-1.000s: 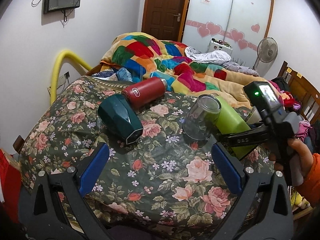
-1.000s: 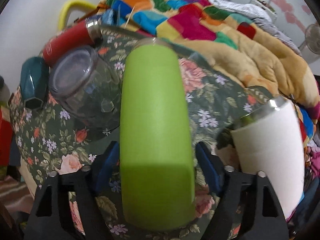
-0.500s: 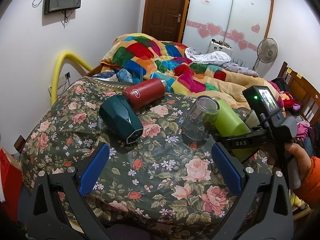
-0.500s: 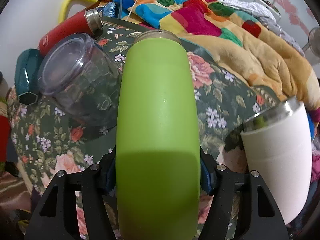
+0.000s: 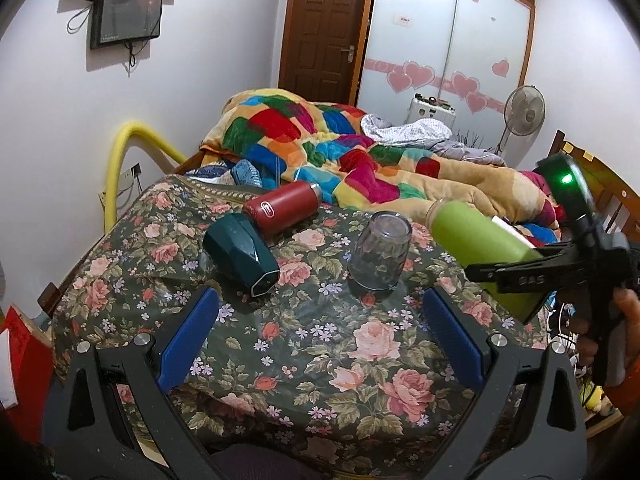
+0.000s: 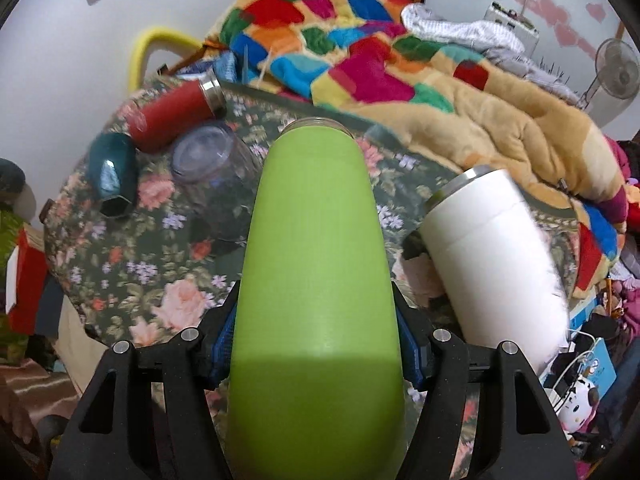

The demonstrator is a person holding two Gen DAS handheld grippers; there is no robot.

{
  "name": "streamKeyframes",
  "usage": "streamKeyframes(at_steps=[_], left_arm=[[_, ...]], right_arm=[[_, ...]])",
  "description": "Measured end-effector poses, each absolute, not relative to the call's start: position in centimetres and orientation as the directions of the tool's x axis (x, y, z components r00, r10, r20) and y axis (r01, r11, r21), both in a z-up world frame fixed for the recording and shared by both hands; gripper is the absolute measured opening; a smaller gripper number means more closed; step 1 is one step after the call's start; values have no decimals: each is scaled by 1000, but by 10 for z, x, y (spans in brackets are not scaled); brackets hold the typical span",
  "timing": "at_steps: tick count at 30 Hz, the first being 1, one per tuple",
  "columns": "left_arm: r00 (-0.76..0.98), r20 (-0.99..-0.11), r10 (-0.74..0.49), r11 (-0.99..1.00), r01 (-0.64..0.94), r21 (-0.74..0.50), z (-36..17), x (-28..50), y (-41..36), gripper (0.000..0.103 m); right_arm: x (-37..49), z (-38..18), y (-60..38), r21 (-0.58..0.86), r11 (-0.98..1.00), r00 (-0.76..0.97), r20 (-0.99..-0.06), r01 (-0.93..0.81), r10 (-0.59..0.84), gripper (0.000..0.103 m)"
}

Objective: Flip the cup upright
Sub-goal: 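Lift the green bottle with the right gripper and tilt its cap upward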

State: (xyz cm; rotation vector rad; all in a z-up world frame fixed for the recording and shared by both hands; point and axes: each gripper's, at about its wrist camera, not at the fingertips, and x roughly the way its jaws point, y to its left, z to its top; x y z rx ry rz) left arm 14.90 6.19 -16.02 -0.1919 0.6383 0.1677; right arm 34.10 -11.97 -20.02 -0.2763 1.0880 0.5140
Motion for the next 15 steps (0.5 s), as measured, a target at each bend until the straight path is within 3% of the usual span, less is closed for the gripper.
streamKeyframes(at_steps=[15], left_arm=[[813,-569,126,973,-213,-90,-139,121,54,103]], right_arm=[[265,-149,-109,37,778,457,-792,-627,405,62]])
